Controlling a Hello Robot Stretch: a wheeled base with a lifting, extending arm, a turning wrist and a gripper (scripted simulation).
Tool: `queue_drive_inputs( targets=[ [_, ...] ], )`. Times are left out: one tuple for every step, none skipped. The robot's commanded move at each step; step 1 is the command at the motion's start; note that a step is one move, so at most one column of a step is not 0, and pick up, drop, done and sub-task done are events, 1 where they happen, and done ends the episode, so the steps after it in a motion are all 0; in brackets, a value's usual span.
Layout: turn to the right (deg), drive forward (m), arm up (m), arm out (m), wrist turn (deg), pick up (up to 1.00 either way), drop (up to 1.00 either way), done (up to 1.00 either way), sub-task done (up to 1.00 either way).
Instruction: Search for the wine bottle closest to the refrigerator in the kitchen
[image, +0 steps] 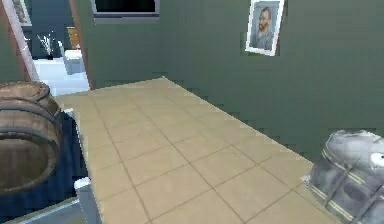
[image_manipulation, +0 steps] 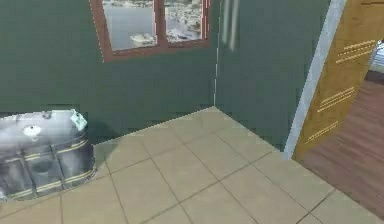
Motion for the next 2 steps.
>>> queue_drive_inputs(
  targets=[
    [0.0, 1.00, 0.00, 0.00, 0.0, 0.00, 0.00, 0.00, 0.00],
    [0.0, 0.10, 0.00, 0.00, 0.0, 0.00, 0.00, 0.00, 0.00]
  ],
)
